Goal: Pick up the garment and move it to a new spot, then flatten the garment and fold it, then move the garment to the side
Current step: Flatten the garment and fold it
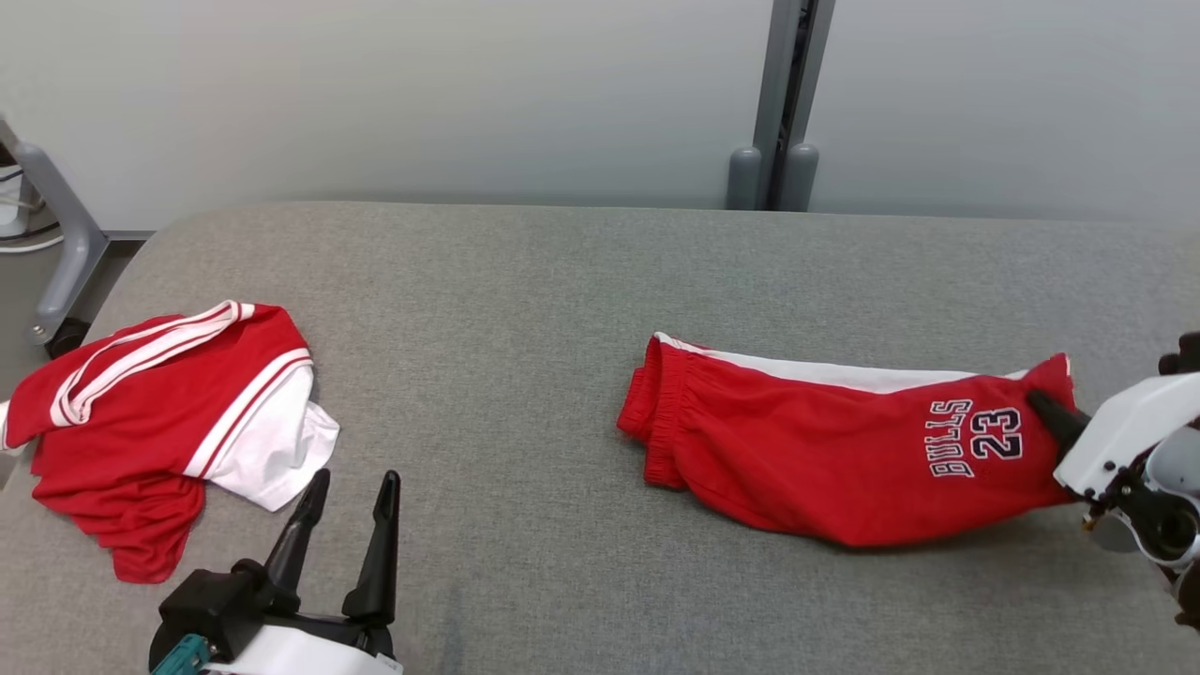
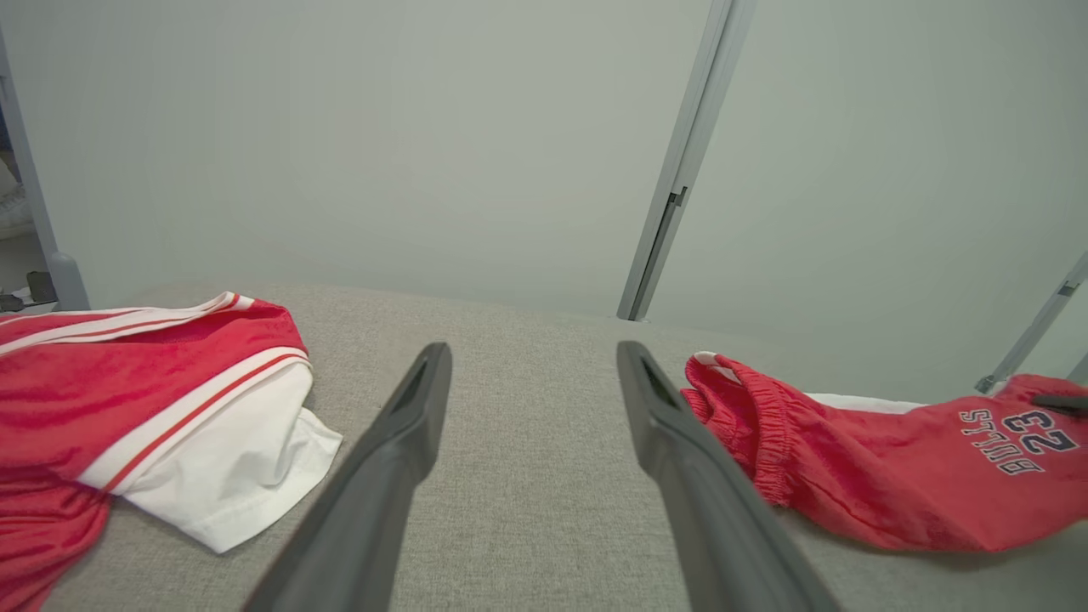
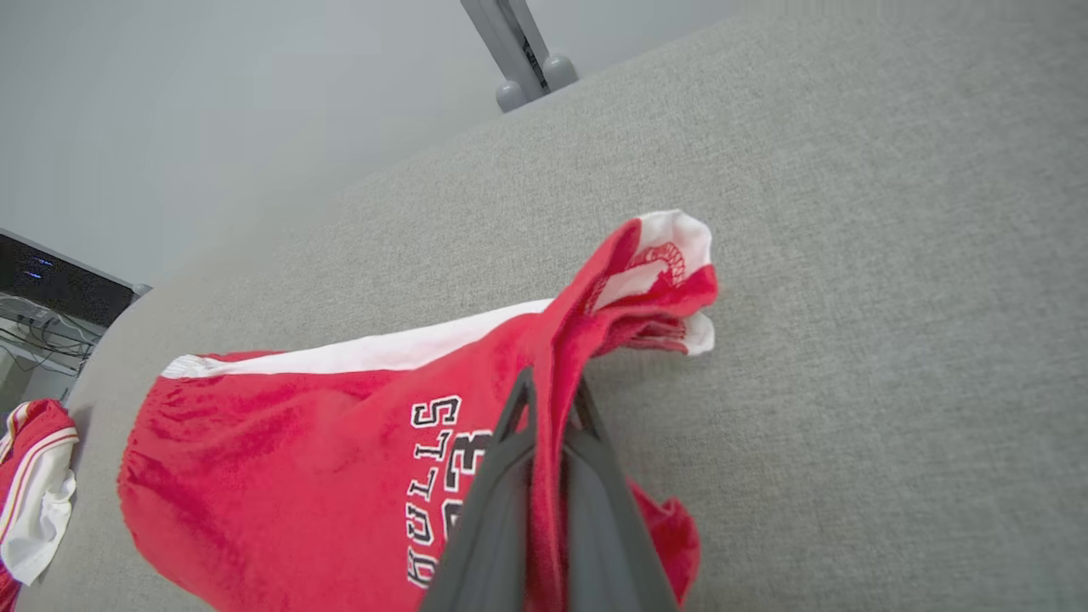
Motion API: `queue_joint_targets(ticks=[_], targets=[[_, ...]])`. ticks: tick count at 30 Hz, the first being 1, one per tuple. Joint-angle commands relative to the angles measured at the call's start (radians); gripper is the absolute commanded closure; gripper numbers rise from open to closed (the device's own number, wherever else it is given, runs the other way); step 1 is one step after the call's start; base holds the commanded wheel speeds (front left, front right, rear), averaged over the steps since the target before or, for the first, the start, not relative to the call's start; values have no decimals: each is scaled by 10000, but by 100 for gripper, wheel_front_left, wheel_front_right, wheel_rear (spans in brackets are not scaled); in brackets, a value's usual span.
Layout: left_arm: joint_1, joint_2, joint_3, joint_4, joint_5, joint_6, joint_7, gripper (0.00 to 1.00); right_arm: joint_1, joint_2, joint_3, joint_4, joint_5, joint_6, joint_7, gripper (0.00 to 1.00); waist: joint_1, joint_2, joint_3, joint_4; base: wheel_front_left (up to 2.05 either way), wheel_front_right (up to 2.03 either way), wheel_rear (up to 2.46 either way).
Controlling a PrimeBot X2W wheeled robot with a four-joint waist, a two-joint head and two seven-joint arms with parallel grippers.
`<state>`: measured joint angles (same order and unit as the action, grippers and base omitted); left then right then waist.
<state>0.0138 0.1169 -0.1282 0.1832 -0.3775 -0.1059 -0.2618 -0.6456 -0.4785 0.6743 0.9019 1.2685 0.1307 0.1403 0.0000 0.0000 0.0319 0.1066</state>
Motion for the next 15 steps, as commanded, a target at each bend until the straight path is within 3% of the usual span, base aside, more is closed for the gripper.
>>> queue_joint_targets(ticks=[1,7,15], targets=[[-14,4,60,42,42,-74,-41,0,-104,-66,6,-119,76,1,-82,100,0,0,-8,61,0,0,0],[46,-229,142,316,10,-215,-41,0,-383,49,-38,-992,144,1,-408,100,0,0,-80,294,0,0,0],[-174,-337,-18,575,-38,-269,-42,0,-617,886,342,-1598,162,3,-286,100,0,0,-29,757,0,0,0]])
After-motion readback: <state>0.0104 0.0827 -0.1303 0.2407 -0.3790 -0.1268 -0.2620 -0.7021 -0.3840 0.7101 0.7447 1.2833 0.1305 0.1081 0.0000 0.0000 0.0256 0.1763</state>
